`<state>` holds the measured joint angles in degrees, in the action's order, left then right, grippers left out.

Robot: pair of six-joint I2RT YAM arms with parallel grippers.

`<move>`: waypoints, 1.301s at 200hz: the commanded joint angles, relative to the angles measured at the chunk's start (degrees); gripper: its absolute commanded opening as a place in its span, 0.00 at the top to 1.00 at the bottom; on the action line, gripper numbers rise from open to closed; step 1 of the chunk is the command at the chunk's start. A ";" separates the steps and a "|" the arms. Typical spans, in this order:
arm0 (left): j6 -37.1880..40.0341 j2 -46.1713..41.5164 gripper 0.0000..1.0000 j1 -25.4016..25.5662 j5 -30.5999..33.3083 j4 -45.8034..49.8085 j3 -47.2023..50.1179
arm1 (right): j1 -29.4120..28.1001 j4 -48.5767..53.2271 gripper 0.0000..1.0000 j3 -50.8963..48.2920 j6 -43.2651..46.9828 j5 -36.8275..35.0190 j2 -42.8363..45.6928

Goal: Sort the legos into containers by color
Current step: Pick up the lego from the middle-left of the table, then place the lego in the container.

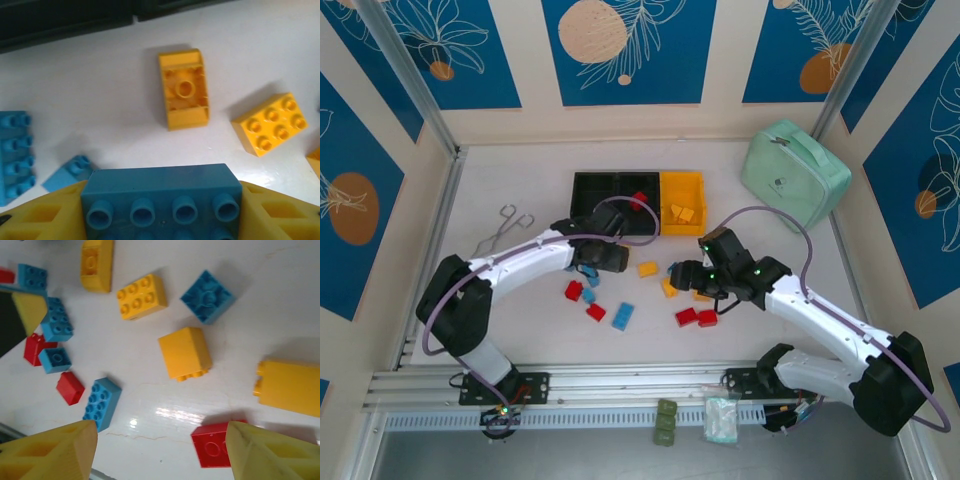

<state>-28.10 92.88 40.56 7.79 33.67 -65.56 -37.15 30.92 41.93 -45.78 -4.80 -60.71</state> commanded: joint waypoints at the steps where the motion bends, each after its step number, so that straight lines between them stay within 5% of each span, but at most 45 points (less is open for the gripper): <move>1: 1.78 -1.50 0.46 -2.70 0.61 2.01 -2.75 | -1.78 -3.91 0.30 1.88 1.58 2.82 -1.58; 99: 4.36 10.14 0.48 -11.92 0.88 3.59 -17.73 | -5.13 -6.31 0.31 7.82 2.98 1.90 -9.16; 172: 2.83 19.46 0.47 -13.75 5.39 4.33 -25.91 | -5.22 -4.61 0.31 7.27 2.46 0.25 -7.99; 260: 1.98 21.89 0.43 -14.30 5.75 2.46 -24.62 | -5.17 -4.20 0.31 7.03 2.27 -0.21 -7.50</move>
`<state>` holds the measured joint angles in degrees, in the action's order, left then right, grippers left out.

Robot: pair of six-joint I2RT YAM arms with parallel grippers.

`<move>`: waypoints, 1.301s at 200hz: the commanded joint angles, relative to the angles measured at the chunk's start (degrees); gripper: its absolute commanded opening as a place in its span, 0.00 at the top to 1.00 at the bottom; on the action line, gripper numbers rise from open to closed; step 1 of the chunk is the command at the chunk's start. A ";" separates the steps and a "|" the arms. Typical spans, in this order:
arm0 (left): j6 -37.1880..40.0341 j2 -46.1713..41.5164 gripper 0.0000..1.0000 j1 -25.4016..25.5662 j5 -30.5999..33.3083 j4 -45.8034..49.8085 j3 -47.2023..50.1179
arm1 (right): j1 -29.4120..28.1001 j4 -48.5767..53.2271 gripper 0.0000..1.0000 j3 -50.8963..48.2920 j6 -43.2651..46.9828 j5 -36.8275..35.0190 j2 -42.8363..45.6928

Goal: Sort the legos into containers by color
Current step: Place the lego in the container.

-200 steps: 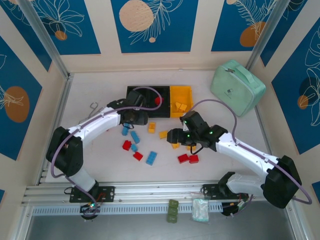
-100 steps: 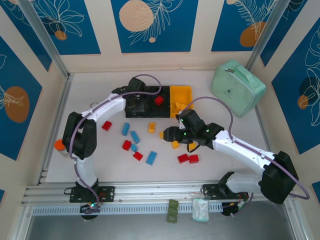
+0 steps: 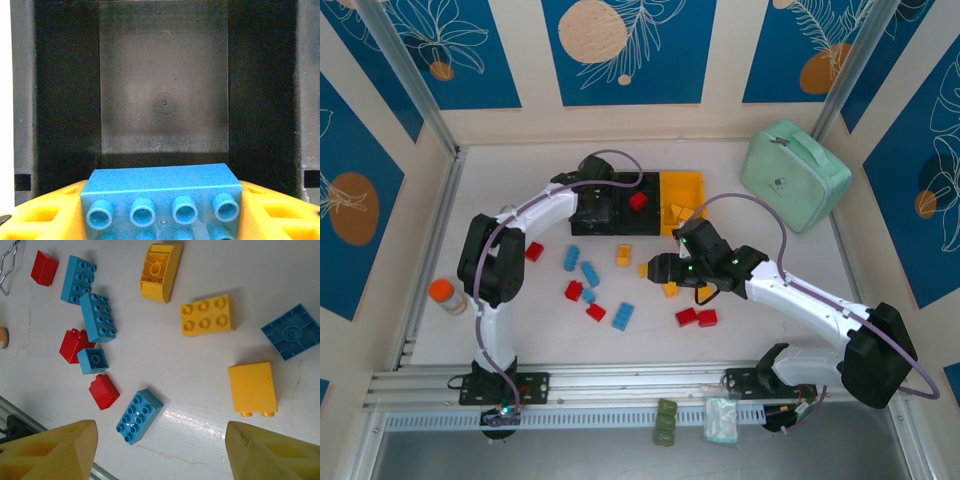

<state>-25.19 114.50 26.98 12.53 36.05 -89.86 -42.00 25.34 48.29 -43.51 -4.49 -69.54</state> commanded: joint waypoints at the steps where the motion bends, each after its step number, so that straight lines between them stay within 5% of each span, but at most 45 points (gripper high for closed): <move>1: -0.92 0.28 0.43 -0.71 1.00 0.07 -0.27 | -0.34 1.37 0.31 0.67 0.00 -0.52 1.33; 76: -0.72 -1.19 0.25 -0.57 0.20 0.03 -0.25 | -0.37 1.38 0.31 0.55 -0.08 -0.77 1.51; 209: -0.83 -19.74 0.28 0.18 -7.03 -2.96 16.52 | 0.59 7.99 0.32 2.91 0.70 -5.59 1.10; 260: -2.32 -30.23 0.28 0.31 -15.53 -6.61 28.88 | 2.09 8.84 0.33 3.02 1.41 -6.52 -4.51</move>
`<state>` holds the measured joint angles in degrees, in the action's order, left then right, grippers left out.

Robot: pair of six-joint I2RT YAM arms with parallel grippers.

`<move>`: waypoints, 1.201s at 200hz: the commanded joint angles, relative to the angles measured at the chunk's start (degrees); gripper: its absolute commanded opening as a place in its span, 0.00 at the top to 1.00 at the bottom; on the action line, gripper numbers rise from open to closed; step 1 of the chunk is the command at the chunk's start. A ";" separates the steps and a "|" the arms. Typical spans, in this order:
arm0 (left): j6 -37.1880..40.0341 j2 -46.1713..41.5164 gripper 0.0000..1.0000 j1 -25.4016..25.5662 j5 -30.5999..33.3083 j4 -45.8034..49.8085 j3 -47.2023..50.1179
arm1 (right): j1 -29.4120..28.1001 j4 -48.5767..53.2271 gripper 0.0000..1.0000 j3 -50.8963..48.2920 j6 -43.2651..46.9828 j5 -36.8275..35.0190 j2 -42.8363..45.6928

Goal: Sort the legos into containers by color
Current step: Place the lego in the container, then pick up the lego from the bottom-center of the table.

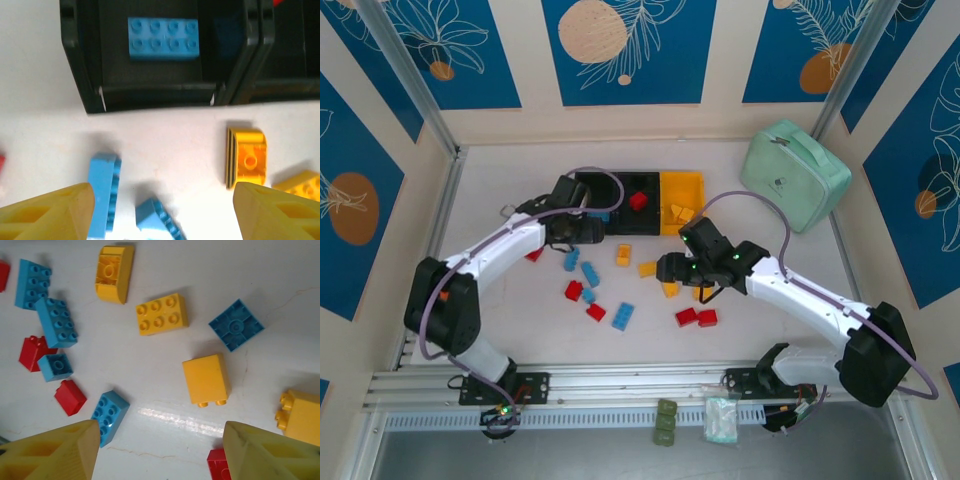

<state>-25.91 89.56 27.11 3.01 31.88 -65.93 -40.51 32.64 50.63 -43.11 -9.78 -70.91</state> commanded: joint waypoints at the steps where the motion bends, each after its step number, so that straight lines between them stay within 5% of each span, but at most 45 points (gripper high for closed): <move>1: -1.69 -5.50 0.27 0.15 -6.17 -2.57 5.12 | 0.65 1.45 0.33 0.65 1.01 -1.22 -3.24; 67: -7.45 -19.97 0.27 0.57 -10.37 -5.45 21.81 | 0.61 -2.07 0.36 2.08 1.63 -1.72 -16.42; 109: -9.20 -22.21 0.27 0.57 -10.77 -5.98 25.19 | -1.54 -1.74 0.51 4.35 1.67 -2.42 -22.42; 153: -10.12 -21.09 0.27 0.91 -12.35 -7.96 25.30 | -4.12 2.48 0.71 7.73 2.72 -4.71 -21.80; 196: -10.42 -21.49 0.27 2.39 -14.12 -10.54 25.04 | -3.49 6.32 0.72 11.32 4.05 -4.80 -16.98; 240: -11.99 -21.88 0.27 5.13 -16.10 -14.85 24.90 | 3.64 8.03 0.71 17.72 7.16 -2.47 -17.13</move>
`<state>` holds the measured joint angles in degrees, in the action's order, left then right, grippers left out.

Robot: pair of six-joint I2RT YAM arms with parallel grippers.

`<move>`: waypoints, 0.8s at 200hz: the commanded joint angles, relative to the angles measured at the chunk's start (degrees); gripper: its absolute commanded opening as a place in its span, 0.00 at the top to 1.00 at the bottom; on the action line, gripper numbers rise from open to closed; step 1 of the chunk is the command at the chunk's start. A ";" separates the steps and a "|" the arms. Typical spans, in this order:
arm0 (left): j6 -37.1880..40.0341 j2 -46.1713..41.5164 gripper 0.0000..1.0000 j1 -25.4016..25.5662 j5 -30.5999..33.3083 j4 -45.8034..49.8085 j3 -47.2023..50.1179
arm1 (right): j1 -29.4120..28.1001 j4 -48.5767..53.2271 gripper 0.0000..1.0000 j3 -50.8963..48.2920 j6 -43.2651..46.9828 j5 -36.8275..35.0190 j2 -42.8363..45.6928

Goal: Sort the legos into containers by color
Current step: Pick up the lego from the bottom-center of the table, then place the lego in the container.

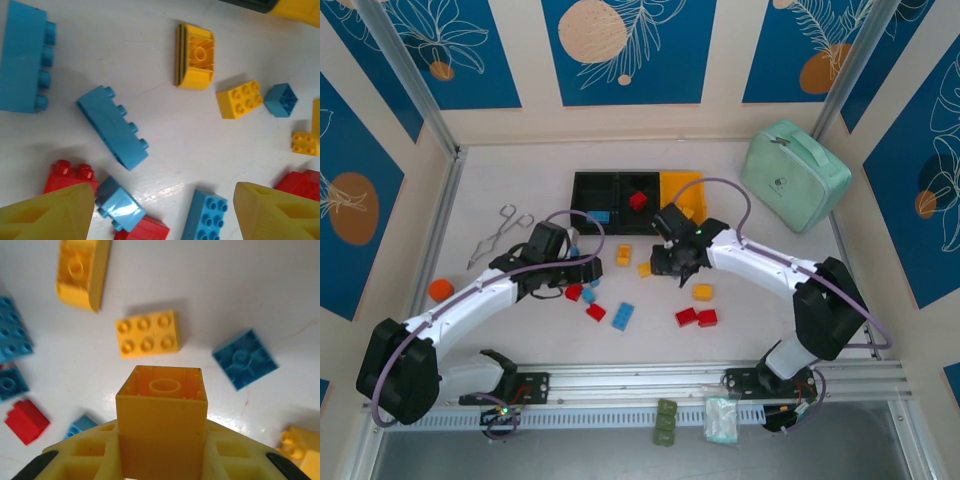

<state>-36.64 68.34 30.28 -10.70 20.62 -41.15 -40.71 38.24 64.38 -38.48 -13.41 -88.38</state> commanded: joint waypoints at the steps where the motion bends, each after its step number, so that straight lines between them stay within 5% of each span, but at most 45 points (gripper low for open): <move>1: -1.25 -0.66 0.27 2.05 -2.40 -3.63 0.06 | 4.08 2.45 0.71 4.16 2.57 1.18 0.24; 44: -1.18 -0.65 0.27 3.62 -1.28 -2.47 -0.69 | 12.01 3.68 0.71 11.98 3.94 3.74 -5.84; 160: -3.08 -1.70 0.27 5.60 0.67 -2.35 1.05 | 20.56 9.81 0.68 38.42 6.06 4.56 -29.49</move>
<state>-39.00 68.29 35.11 -11.07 18.63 -40.53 -21.06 43.86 96.53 -33.36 -10.07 -113.67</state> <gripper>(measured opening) 0.729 0.324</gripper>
